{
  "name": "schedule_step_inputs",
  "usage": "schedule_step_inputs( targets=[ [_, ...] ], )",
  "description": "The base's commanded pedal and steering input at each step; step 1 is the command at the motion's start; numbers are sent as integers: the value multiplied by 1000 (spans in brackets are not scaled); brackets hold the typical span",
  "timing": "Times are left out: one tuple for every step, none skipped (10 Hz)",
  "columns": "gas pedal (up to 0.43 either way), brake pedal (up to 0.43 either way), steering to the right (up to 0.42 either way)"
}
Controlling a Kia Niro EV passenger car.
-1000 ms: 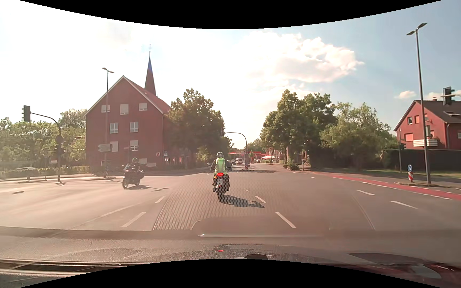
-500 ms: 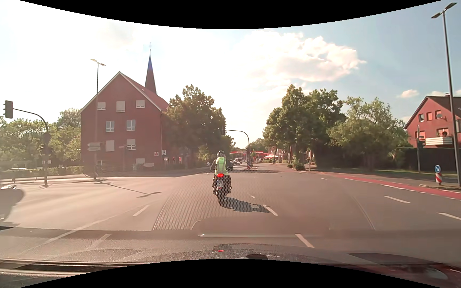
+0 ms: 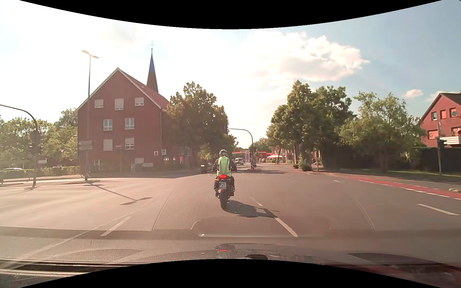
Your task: Follow the waypoints while adhering to traffic rules and regulations
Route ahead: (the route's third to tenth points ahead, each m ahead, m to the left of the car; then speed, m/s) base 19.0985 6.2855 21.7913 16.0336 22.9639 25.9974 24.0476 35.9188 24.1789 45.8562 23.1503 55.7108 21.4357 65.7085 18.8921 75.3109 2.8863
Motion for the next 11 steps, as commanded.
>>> schedule_step_inputs(
  targets=[
    [0, 134, -37],
    [0, 134, -35],
    [0, 128, -35],
    [0, 122, -35],
    [0, 110, -35],
    [0, 110, -35],
    [0, 110, -35],
    [0, 91, -35],
    [0, 73, -35],
    [0, 49, -35],
    [0, 30, -35]
  ],
)
